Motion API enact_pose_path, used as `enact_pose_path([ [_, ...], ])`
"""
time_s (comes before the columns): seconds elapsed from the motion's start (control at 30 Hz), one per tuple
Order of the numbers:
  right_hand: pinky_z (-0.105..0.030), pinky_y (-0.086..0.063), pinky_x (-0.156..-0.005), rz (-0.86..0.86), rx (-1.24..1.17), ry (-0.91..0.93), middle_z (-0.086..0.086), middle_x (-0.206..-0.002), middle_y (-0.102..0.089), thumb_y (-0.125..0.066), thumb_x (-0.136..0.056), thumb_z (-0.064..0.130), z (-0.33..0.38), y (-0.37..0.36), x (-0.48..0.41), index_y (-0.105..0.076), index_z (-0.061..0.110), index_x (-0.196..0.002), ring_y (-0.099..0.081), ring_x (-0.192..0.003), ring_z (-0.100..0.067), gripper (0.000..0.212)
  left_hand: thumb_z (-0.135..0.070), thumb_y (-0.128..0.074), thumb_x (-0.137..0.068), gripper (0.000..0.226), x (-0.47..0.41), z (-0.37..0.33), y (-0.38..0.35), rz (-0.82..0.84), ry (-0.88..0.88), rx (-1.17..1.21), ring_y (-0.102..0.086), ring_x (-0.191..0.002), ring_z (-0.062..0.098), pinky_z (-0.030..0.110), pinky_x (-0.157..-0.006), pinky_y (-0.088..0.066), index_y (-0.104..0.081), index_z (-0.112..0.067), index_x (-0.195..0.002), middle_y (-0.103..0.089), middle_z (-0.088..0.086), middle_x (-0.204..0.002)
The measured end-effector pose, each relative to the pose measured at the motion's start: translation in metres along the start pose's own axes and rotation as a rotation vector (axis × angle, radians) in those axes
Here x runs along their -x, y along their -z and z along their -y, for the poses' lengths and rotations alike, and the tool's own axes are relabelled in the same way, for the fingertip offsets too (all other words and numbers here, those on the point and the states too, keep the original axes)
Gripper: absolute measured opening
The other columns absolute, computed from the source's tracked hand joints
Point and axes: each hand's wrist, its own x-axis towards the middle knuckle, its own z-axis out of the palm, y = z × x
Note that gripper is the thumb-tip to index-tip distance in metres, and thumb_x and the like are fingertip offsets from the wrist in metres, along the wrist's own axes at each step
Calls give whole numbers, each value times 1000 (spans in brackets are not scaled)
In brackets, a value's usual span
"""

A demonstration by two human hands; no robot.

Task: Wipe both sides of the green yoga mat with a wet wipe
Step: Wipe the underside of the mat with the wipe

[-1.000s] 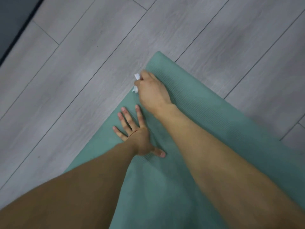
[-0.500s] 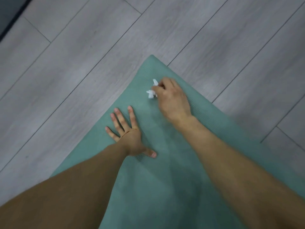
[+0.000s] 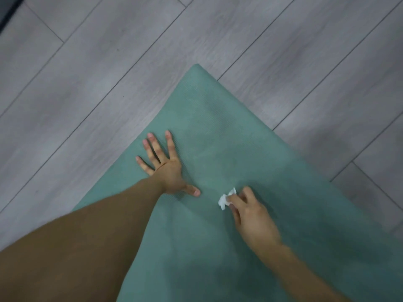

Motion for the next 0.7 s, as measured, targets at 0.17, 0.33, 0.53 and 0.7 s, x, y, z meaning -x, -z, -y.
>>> enact_pose_path([
  [0.17, -27, -35, -59, -59, -74, -10, 10, -92, -27, -76, -76, -13, -15, -22, 1, -69, 22, -98, -34, -63, -13, 42, -72, -98, -21, 199, 0, 0, -2, -8, -15, 1, 59, -134, 41, 80, -112, 16, 56, -31, -141, 67, 18, -140],
  [0.33, -35, -44, -56, -116, -115, 12, 7, -95, -31, -74, -80, -12, -15, -28, 1, -58, 30, -97, -39, -62, -18, 48, -72, -98, -25, 195, 5, 2, -7, -78, -62, 29, 57, -136, 38, 77, -112, 21, 52, -36, -143, 64, 16, -145],
  [0.53, -41, -39, -62, -110, -84, 36, -5, -103, -41, -65, -94, -1, -19, -31, -4, -64, 19, -105, -41, -68, -26, 23, -75, -95, -36, 180, 5, 14, -23, -281, -82, 24, 44, -150, 31, 65, -119, 19, 34, -42, -156, 47, 13, -162],
  [0.7, -43, -43, -74, 24, 119, 103, -12, -122, -51, -54, -102, 21, -21, 20, 23, -60, 12, -117, -63, -94, -40, 20, -51, -81, -85, 94, 38, 18, -87, -639, -131, 31, -25, -156, 37, 54, -128, -23, -34, -27, -163, -25, 16, -170],
])
